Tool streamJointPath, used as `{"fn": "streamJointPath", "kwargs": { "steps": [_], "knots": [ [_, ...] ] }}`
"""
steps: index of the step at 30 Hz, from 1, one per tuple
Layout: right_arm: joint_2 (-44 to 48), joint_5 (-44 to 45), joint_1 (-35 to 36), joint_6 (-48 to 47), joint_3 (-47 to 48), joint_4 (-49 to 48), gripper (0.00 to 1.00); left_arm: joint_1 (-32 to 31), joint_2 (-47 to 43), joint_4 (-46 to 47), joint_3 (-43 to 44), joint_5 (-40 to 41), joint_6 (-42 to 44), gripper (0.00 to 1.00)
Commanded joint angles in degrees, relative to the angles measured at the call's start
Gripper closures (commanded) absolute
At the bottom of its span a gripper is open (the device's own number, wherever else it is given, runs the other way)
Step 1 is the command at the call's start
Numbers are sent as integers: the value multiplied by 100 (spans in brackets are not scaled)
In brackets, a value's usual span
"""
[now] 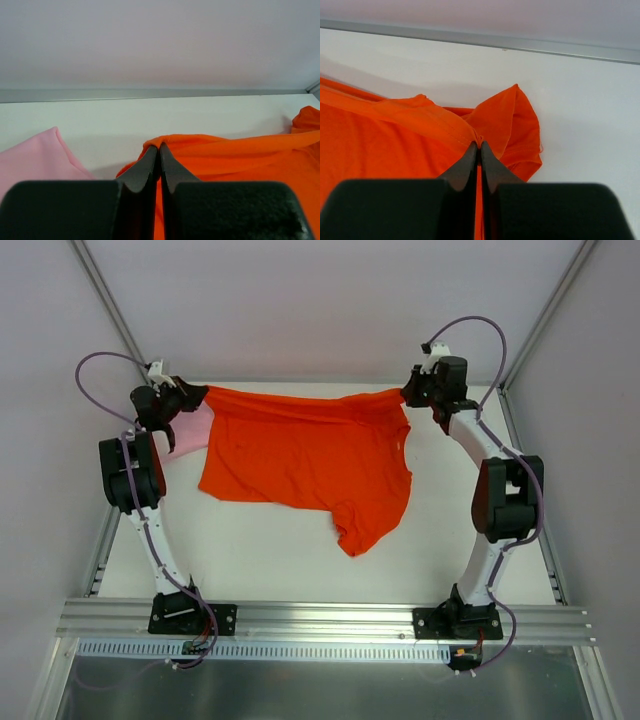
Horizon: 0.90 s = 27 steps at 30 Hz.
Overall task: Fold and stack the t-shirts
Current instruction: Fold the flattened tshirt in 1/3 of the way
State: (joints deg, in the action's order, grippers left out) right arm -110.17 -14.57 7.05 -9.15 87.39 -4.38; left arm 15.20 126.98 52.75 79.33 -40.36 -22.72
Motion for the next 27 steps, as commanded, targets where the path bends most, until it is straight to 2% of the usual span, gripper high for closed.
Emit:
{"fn": "streamJointPath", "kwargs": {
  "steps": [1,11,27],
  "knots": [
    [470,77,-28,27,-144,-326,99,53,-235,684,-14,-472,-101,100],
    [698,138,-28,97,-635,-353,99,53,-402,464,-321,-999,329,100],
    [1358,33,-28,379,-1865,-168,99,62,-920,306,-1227,-1018,953,100]
  ]
}}
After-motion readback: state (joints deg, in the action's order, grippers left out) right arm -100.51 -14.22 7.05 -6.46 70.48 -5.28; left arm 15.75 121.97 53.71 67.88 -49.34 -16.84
